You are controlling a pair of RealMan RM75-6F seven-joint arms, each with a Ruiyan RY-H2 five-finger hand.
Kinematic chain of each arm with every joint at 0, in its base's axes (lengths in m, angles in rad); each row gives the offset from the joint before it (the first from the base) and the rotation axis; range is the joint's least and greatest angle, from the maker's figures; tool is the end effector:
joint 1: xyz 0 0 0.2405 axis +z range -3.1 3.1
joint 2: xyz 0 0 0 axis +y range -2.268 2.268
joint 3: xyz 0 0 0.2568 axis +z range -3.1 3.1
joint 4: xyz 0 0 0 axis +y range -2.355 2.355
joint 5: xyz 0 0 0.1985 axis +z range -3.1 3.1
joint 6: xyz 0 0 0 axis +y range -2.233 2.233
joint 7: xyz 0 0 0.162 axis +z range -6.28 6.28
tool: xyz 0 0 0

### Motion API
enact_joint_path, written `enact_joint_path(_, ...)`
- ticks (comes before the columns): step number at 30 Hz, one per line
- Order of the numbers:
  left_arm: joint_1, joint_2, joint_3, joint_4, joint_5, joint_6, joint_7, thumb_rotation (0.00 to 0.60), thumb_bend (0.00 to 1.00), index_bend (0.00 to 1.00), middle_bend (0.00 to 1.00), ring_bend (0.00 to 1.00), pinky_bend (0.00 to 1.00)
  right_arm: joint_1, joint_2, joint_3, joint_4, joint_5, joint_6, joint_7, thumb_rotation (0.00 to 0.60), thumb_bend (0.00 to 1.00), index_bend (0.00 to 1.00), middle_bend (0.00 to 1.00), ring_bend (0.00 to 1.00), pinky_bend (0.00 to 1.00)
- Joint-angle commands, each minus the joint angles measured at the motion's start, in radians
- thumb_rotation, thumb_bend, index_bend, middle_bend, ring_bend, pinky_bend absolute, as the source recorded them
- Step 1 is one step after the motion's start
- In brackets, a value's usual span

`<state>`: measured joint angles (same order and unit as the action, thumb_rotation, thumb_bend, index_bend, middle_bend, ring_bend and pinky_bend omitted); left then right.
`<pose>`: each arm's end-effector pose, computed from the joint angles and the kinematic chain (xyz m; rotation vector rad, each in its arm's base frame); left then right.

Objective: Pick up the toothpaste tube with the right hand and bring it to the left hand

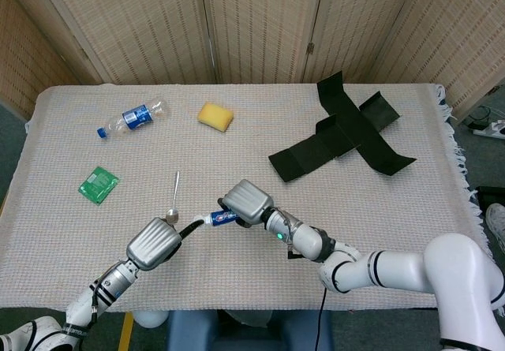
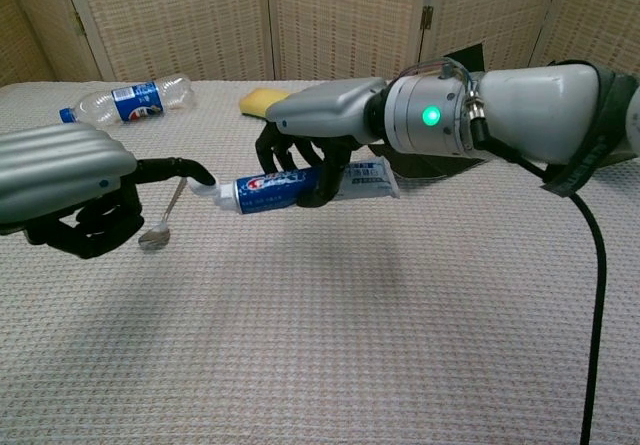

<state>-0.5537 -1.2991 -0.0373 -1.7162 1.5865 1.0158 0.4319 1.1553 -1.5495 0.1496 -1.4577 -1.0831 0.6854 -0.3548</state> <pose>-0.1599 0.2729 0.0327 -2.1519 -0.5384 -0.8782 -0.0151 -0.3730 -0.0516 2.3498 -0.6473 0.8904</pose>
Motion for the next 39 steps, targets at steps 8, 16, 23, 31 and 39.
enact_joint_path(8, 0.002, 0.0, 0.011, -0.001, -0.022, 0.011, -0.044, 0.6, 0.7, 0.17, 0.9, 0.76, 0.74, -0.047, 0.01, 0.015, 0.01, -0.089, 0.031, 0.137, 0.6, 0.74, 0.76, 0.65, 0.71, 0.64)
enact_joint_path(16, 0.014, 0.017, -0.02, -0.011, -0.038, 0.076, -0.229, 0.6, 0.58, 0.19, 0.85, 0.68, 0.68, -0.091, -0.012, 0.023, 0.033, -0.124, 0.071, 0.24, 0.6, 0.74, 0.76, 0.65, 0.71, 0.64)
enact_joint_path(23, 0.06, 0.046, -0.07, -0.024, -0.024, 0.228, -0.513, 0.6, 0.44, 0.23, 0.44, 0.38, 0.34, -0.146, -0.045, 0.032, 0.043, -0.173, 0.122, 0.395, 0.6, 0.74, 0.76, 0.65, 0.71, 0.64)
enact_joint_path(31, 0.086, 0.045, -0.102, -0.02, -0.012, 0.325, -0.746, 0.557, 0.31, 0.23, 0.27, 0.22, 0.16, -0.184, -0.077, 0.037, 0.047, -0.235, 0.141, 0.587, 0.6, 0.74, 0.76, 0.65, 0.71, 0.64)
enact_joint_path(39, 0.055, 0.061, -0.081, -0.058, -0.006, 0.252, -0.838, 0.141, 0.17, 0.16, 0.14, 0.1, 0.0, -0.197, -0.129, 0.046, 0.052, -0.277, 0.161, 0.707, 0.6, 0.74, 0.76, 0.65, 0.72, 0.65)
